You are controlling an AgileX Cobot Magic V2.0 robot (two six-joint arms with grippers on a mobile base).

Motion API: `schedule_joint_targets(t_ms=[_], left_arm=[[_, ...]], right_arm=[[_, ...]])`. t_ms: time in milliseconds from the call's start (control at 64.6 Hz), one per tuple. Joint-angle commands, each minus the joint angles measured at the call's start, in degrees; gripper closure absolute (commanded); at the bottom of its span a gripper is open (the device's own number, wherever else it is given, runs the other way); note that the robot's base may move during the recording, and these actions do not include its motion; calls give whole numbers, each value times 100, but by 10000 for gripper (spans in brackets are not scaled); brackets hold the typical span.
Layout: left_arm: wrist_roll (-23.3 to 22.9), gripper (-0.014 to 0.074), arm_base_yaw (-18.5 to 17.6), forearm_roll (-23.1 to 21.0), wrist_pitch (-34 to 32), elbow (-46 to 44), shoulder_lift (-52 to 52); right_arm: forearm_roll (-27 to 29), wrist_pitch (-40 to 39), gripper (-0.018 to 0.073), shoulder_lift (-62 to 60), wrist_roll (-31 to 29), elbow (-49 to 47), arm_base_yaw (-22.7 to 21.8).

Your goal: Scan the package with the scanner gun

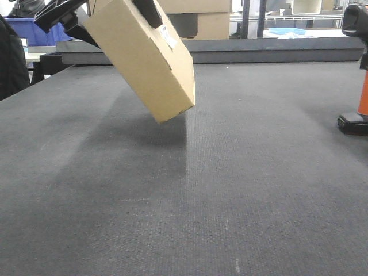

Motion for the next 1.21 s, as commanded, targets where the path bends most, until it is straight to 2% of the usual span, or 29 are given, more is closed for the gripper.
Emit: schedule_joint_targets(t_ms=[0, 480, 696, 944, 1006, 1068, 1145, 1192], left_arm=[[-21, 707, -42, -27, -56, -25, -13], [-21, 707, -42, -27, -10, -25, -13], [-21, 707, -42, -27, -10, -25, -13], [-21, 707, -42, -27, -10, -25, -13], [-21, 707, -42, -27, -10, -25, -13], [-21, 707, -42, -27, 0, -25, -13], [-21, 707, -42, -27, 3, -25, -13], [-21, 707, -42, -27, 3, -25, -13]], right_arm=[[39, -38, -10, 163, 6, -199, 5], [96, 77, -10, 602, 30, -1041, 5], [96, 462, -10, 602, 34, -1076, 5], [96, 508, -3, 602, 45, -1076, 5], [96, 508, 38, 602, 45, -1076, 5], [116, 531, 123, 602, 45, -1076, 5], [134, 565, 287, 602, 45, -1076, 5], [134, 569, 424, 602, 45, -1076, 5]])
